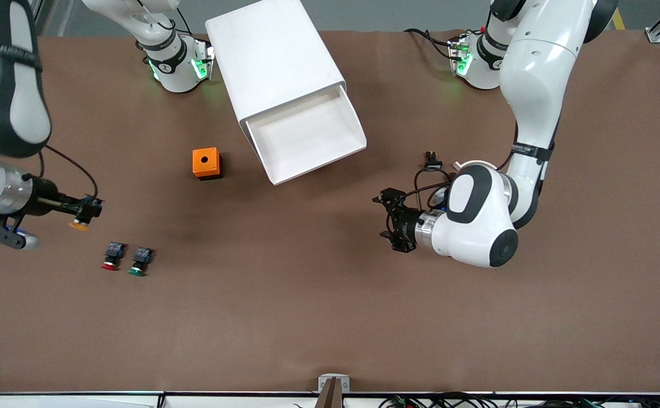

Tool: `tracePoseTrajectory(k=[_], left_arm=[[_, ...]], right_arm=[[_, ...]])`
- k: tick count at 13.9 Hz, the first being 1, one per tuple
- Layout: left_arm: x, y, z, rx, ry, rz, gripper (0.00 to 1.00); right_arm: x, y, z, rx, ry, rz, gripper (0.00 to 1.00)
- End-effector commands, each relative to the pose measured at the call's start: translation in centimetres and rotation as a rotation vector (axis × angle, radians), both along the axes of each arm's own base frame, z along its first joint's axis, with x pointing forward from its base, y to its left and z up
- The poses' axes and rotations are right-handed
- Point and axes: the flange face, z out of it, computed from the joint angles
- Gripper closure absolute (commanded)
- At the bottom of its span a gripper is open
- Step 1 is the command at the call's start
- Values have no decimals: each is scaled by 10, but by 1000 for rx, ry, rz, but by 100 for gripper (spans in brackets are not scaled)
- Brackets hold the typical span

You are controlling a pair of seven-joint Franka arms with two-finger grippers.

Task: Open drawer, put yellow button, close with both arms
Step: 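Lift the yellow button with the right gripper while the left gripper withdraws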

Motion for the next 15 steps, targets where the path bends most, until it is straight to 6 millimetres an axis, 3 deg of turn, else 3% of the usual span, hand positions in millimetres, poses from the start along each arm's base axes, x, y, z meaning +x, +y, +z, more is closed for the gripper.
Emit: tracePoseTrajectory(k=[1, 4, 6, 8, 9, 12, 15], left_arm=[[6, 25, 12, 91, -74, -60, 1], [10, 39, 51, 139, -207, -177, 1], [6, 45, 94, 156, -325, -313, 1], [7, 52, 99, 186, -349, -354, 1], [6, 55, 113, 208, -377, -371, 1], [3, 64, 143, 278, -459, -481, 1], [-6, 69, 163, 219, -501, -687, 1]], right_arm=[[-37, 71, 41, -9, 10, -139, 100], [-79, 164, 70, -36, 17, -276, 100], [-108, 227, 77, -54, 20, -359, 100], [-136, 290, 79, -55, 3, -432, 100], [-150, 316, 78, -58, 0, -464, 100], [-177, 360, 79, -44, -18, -516, 100], [-184, 392, 59, -27, -39, -556, 100]])
